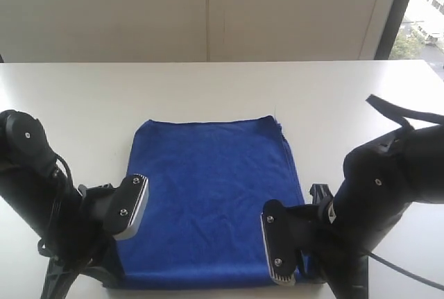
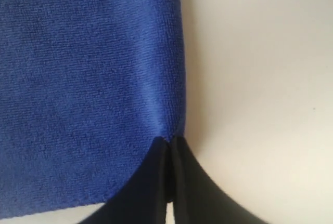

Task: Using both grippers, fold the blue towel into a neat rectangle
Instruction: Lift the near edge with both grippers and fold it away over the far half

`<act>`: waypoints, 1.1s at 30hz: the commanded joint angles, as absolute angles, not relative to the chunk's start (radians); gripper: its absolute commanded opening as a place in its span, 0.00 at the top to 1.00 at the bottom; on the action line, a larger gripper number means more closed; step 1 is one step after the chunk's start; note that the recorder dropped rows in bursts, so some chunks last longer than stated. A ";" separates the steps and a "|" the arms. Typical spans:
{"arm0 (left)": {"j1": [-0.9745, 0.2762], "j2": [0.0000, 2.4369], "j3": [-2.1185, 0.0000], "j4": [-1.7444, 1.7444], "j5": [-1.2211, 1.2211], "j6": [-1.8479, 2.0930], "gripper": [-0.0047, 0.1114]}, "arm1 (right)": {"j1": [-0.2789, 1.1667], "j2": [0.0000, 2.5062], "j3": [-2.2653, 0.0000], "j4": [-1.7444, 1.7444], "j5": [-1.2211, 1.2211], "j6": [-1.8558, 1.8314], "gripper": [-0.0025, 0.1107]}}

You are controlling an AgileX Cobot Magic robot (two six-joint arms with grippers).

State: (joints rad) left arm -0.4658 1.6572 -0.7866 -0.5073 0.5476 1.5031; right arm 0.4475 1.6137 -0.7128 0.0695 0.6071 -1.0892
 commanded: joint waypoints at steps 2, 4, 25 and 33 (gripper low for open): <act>-0.473 1.605 -0.779 -0.489 0.650 1.402 0.96 | 0.436 1.535 -0.707 0.078 0.703 -1.091 0.98; -0.473 1.573 -0.779 -0.458 0.671 1.359 0.96 | 0.436 1.509 -0.707 0.078 0.718 -1.064 0.98; -0.471 1.445 -0.781 -0.392 0.070 1.277 0.96 | 0.436 1.414 -0.748 -0.273 0.357 -0.370 0.98; -0.471 1.480 -0.781 -0.392 0.019 1.277 0.96 | 0.436 1.497 -0.808 -0.546 0.348 -0.059 0.98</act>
